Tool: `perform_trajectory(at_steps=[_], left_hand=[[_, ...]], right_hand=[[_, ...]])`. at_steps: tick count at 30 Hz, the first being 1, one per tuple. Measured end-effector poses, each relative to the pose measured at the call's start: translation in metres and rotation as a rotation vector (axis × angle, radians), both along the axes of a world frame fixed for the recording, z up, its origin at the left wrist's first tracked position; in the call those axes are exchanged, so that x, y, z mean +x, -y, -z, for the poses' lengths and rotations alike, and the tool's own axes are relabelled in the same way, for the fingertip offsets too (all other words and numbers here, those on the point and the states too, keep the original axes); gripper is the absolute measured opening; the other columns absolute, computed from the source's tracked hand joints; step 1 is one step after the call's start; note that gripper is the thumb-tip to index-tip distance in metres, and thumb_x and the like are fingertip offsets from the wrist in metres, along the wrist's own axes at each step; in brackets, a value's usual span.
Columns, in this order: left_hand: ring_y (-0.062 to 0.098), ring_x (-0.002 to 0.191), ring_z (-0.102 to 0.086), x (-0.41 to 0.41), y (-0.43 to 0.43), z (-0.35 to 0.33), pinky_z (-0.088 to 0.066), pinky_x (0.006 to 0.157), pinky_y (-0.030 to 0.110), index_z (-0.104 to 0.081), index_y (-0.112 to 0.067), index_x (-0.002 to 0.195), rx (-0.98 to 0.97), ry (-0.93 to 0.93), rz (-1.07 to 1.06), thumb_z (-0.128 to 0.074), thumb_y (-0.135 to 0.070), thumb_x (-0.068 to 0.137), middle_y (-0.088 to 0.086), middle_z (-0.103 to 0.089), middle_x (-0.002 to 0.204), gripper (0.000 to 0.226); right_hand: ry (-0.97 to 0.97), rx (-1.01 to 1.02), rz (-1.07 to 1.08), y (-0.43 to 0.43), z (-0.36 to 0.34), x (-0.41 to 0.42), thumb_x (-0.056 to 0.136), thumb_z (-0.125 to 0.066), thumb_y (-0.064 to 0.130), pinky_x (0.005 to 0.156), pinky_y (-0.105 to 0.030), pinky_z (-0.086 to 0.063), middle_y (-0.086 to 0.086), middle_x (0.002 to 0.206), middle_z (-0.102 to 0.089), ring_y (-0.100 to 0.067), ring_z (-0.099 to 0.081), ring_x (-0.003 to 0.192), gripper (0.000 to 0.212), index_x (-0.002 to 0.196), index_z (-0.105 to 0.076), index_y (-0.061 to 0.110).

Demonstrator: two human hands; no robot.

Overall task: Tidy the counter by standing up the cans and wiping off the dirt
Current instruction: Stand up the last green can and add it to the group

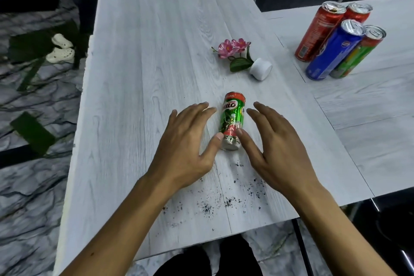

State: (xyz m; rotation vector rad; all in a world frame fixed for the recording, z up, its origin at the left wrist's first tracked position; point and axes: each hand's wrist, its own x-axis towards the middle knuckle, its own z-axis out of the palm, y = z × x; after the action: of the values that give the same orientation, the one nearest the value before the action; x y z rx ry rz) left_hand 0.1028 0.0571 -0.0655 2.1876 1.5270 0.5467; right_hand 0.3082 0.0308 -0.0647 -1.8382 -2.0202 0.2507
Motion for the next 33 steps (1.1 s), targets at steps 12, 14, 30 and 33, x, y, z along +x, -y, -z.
perform_trajectory(at_steps=[12, 14, 30, 33], left_hand=[[0.011, 0.150, -0.033, -0.025, -0.021, 0.009, -0.021, 0.127, 0.043, -0.046, -0.027, 0.152, -0.005, 0.053, -0.014, -0.045, -0.055, 0.099, -0.006, -0.042, 0.161, 0.060], [0.012, 0.148, -0.037, -0.027, -0.025, 0.012, -0.032, 0.123, 0.047, -0.050, -0.026, 0.150, -0.012, 0.072, -0.027, -0.048, -0.055, 0.098, -0.006, -0.045, 0.159, 0.059], [0.016, 0.148, -0.039, -0.033, -0.035, 0.045, -0.023, 0.127, 0.046, -0.052, -0.023, 0.148, -0.045, 0.004, 0.058, -0.054, -0.060, 0.093, -0.003, -0.047, 0.157, 0.066], [0.017, 0.149, -0.038, -0.035, -0.035, 0.048, -0.022, 0.127, 0.047, -0.052, -0.022, 0.148, -0.052, -0.009, 0.056, -0.056, -0.059, 0.091, -0.002, -0.046, 0.158, 0.068]], right_hand=[[-0.122, -0.027, 0.222, -0.019, 0.000, -0.029, 0.102, -0.049, 0.057, 0.076, -0.028, -0.036, -0.006, 0.127, -0.067, -0.025, -0.062, 0.109, 0.052, 0.132, -0.061, 0.016], [-0.191, -0.073, 0.285, -0.027, 0.000, -0.031, 0.102, -0.044, 0.061, 0.072, -0.031, -0.035, -0.007, 0.119, -0.069, -0.022, -0.060, 0.095, 0.053, 0.122, -0.064, 0.016], [-0.217, -0.308, 0.452, -0.067, 0.023, -0.039, 0.080, -0.066, 0.073, 0.050, -0.024, -0.034, 0.008, 0.072, -0.054, -0.009, -0.055, 0.064, 0.054, 0.088, -0.055, 0.020], [-0.247, -0.292, 0.463, -0.070, 0.024, -0.040, 0.080, -0.069, 0.064, 0.048, -0.024, -0.032, 0.009, 0.068, -0.056, -0.005, -0.053, 0.060, 0.046, 0.079, -0.058, 0.019]])
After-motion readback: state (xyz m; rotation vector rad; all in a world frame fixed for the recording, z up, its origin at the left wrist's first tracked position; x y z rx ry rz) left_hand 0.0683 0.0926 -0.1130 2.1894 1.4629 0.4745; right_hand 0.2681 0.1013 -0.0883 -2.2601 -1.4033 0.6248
